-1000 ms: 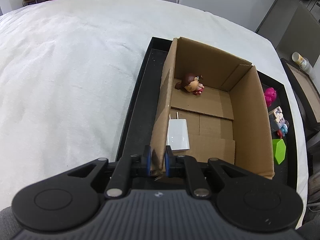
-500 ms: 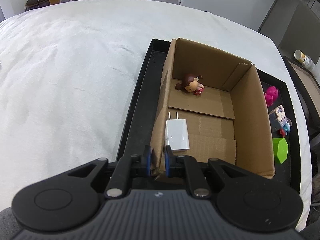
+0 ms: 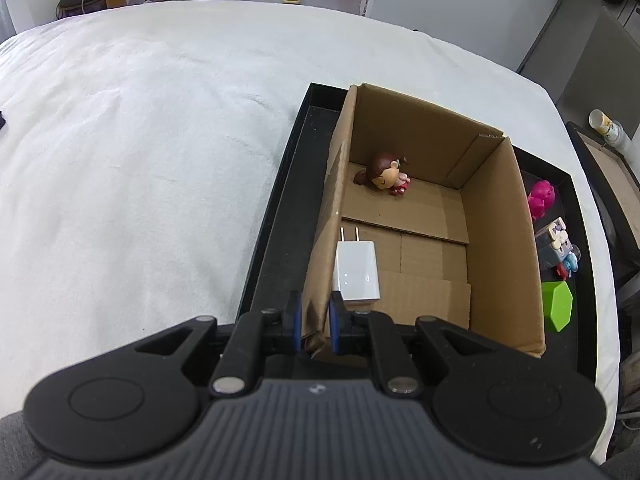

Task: Organize rigid objects
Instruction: 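Move the right gripper to the green hexagonal block and close on it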

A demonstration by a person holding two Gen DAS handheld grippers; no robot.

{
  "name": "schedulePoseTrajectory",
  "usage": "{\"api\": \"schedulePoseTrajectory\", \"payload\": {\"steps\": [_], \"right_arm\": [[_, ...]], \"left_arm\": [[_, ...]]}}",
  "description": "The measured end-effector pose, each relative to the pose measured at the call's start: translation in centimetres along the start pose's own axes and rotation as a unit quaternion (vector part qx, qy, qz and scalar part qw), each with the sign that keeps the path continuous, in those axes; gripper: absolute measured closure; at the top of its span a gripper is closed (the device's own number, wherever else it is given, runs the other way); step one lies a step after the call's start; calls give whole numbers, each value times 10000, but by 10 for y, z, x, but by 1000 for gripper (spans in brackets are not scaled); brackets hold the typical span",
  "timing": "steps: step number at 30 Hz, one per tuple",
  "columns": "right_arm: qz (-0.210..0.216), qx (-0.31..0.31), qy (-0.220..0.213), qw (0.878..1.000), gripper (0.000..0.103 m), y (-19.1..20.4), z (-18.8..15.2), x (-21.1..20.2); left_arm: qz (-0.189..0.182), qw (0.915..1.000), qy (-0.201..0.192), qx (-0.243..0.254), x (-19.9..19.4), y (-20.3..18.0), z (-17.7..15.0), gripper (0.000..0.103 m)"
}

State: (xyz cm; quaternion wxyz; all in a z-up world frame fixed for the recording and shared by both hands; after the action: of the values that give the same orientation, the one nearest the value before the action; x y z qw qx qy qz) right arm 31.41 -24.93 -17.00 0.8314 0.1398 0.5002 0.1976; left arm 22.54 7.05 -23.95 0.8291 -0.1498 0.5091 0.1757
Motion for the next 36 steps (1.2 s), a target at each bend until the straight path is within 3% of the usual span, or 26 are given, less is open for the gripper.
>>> {"api": "schedulePoseTrajectory", "payload": {"steps": [18, 23, 36], "right_arm": [[-3, 124, 30, 9999, 7, -16, -10, 11], [8, 84, 2, 10000, 12, -15, -13, 17], [27, 366, 196, 9991, 16, -26, -21, 57]], "left_arm": [[-82, 9997, -53, 221, -5, -3, 0, 94], [-104, 9993, -46, 364, -7, -6, 0, 94], [-292, 9988, -22, 383, -8, -3, 1, 94]]}}
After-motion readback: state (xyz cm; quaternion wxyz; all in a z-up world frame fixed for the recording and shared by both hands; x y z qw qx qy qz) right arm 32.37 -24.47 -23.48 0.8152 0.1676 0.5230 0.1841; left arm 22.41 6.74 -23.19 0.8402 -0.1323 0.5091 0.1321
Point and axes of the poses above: each gripper's, at about its wrist camera, not at the fingertips, and x roughly the way its jaws point, y to its left, z to its top, the point moved 10 cm from there along x, roughly the way its jaws point, and after that the axes turned 3 degrees about z, right-handed, at the moved point
